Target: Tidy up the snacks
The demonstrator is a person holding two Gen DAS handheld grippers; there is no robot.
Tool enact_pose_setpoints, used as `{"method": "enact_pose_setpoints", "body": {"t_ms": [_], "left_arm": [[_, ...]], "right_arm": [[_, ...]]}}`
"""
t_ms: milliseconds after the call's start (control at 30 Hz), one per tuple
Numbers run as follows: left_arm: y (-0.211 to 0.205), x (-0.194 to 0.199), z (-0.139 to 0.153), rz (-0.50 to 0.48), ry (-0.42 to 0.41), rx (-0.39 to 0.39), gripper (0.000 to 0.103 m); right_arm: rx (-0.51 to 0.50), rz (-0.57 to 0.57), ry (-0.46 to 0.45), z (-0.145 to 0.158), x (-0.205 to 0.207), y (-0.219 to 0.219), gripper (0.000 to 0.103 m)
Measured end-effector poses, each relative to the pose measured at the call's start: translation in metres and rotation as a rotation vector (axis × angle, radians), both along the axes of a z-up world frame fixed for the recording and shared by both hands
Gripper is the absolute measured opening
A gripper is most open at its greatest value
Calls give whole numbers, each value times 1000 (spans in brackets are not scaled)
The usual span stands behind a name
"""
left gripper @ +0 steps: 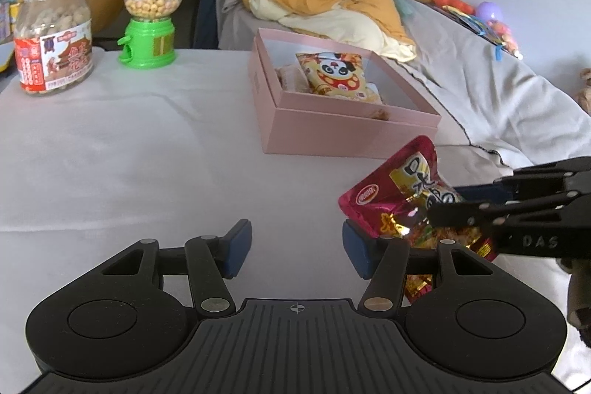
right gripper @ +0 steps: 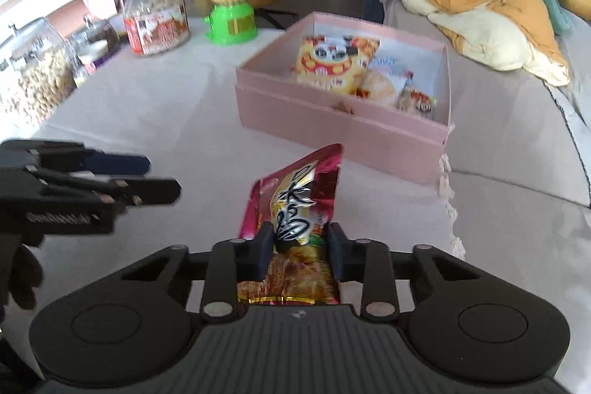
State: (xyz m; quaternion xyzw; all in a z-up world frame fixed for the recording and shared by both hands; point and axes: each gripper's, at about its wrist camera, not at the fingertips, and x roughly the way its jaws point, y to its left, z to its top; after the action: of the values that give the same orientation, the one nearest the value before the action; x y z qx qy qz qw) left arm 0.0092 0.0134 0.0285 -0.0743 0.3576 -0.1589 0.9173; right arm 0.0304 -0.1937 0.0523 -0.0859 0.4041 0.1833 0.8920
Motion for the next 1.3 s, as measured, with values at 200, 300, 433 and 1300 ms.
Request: {"method": "enact_pose_setpoints", "body": {"t_ms": [200,300,433,1300], "left_arm": [[-3,0,2,-7,1,2,60],[-5,0,0,-8,6,11,60],[-3,2,-6,5,21,21,60],[-1,6,-5,-35,0,-55,58]], "right_arm": [[36,15,-29,14,-5,1,22],[51,26,-36,17,-7,5,21],[63,52,-25,13,-9,16,22],[401,-127,-184,110,109,-17,7]]}}
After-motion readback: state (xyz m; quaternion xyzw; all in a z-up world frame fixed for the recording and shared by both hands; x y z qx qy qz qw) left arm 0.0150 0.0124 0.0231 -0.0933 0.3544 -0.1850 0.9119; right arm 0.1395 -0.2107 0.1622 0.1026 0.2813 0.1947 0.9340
